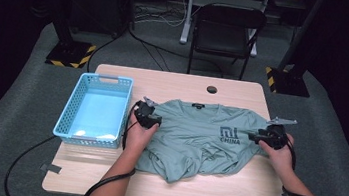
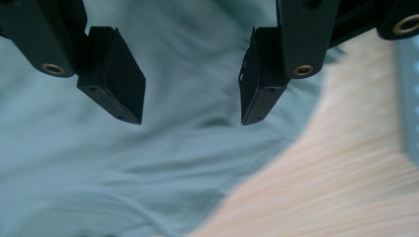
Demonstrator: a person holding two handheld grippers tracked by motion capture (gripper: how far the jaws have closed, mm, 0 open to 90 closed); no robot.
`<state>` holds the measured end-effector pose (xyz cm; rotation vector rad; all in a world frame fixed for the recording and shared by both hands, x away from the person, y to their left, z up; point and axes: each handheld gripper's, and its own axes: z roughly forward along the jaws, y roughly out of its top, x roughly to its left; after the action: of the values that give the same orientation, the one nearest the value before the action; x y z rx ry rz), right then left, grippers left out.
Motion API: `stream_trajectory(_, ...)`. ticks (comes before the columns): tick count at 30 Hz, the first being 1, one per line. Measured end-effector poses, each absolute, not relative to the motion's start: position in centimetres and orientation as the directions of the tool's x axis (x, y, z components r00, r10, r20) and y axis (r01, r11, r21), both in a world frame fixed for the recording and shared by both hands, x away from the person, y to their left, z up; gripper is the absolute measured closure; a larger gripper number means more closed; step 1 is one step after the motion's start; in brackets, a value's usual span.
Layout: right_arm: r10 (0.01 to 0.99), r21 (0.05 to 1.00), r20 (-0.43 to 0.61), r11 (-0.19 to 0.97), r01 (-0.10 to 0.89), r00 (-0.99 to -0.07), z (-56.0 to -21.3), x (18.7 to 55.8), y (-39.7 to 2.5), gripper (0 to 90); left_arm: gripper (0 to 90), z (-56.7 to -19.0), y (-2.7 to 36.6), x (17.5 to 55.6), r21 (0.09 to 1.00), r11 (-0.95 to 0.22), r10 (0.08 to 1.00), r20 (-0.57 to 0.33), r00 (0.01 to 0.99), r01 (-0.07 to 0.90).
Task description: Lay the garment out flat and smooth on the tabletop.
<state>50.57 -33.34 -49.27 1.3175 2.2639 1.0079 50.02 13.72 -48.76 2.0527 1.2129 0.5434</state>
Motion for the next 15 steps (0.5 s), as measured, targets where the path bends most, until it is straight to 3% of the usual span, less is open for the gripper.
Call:
stream_trajectory(6, 0.74, 0.659, 0.004, 0.504, 0.558, -0.673, -50.2, 46.2, -29.8, 38.4, 42.3, -49.5, 12.8, 46.7, 0.695, -0.429, 0.809, 0.013, 0.587, 0.576)
stream_trajectory(9, 0.722, 0.648, -0.045, 0.547, 0.53, -0.69, -50.6, 45.4, -29.5, 38.6, 42.3, -50.4, 13.3, 46.0, 0.672, -0.456, 0.808, 0.037, 0.588, 0.584)
stream_trajectory(15, 0.754, 0.661, -0.014, 0.5, 0.559, -0.657, -50.9, 46.3, -31.2, 39.1, 42.6, -51.3, 13.9, 46.5, 0.693, -0.442, 0.819, 0.053, 0.571, 0.569)
